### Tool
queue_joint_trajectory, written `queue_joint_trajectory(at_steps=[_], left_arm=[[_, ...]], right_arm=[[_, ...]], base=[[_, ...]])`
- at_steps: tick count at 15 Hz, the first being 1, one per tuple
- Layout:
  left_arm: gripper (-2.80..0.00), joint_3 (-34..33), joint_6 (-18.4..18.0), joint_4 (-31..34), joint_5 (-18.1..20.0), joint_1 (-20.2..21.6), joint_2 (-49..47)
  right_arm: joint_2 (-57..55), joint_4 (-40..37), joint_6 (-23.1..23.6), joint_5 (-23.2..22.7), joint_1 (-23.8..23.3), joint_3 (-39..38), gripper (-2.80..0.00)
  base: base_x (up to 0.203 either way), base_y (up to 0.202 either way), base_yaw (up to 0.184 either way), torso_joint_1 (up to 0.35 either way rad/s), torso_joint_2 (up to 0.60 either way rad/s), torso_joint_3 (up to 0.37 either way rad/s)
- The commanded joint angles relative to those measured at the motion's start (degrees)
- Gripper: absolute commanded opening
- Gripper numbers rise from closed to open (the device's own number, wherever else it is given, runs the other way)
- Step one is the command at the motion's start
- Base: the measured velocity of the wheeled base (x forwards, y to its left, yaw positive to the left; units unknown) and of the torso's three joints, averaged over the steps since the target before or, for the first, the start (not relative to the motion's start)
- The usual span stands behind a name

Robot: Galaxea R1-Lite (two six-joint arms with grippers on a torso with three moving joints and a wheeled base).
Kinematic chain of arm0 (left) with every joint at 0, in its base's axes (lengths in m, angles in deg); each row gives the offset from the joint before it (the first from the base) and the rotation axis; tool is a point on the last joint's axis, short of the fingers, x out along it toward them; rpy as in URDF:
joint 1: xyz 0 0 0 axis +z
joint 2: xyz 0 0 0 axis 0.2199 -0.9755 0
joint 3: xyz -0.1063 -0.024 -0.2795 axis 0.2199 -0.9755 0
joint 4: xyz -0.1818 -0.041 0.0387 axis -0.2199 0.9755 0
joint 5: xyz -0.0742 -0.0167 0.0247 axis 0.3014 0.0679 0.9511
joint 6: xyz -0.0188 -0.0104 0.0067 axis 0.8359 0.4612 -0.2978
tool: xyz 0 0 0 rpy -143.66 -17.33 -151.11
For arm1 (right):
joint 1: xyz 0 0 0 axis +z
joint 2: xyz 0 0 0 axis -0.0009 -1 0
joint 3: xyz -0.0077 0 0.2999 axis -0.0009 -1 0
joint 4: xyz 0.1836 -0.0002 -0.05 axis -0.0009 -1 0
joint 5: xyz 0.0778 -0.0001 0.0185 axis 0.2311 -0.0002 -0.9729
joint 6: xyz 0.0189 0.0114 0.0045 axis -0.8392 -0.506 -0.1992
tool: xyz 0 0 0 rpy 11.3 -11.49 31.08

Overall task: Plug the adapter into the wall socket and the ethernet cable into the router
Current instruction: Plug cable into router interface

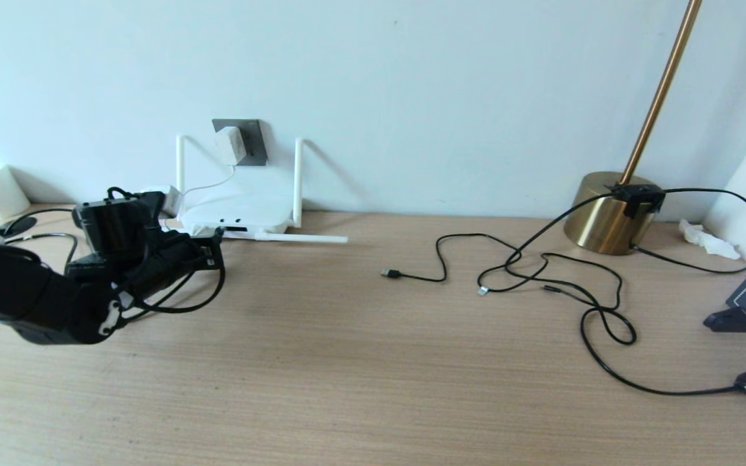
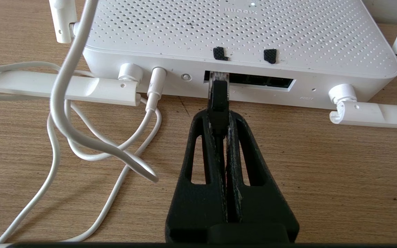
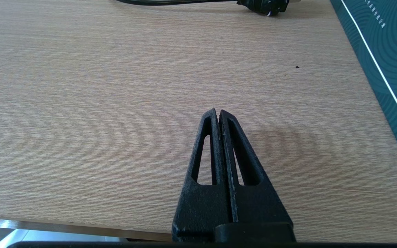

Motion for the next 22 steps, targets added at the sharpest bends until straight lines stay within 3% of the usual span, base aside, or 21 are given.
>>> queue_joint_trajectory(at_steps=[1, 22], left_arm=[[-2.80, 0.1, 0.0, -0.1, 0.0, 0.0, 0.1], [-2.80, 0.3, -0.1, 3.7, -0.2, -0.1, 0.7]], right_arm=[[0.0, -0.1, 0.0, 0.0, 0.0, 0.0, -2.80], [-0.1, -0.1, 0.0, 0.0, 0.0, 0.0, -2.80]], base=[[0.000, 0.000, 0.000, 0.000, 0.00, 0.000], [0.000, 0.000, 0.000, 0.000, 0.00, 0.000]])
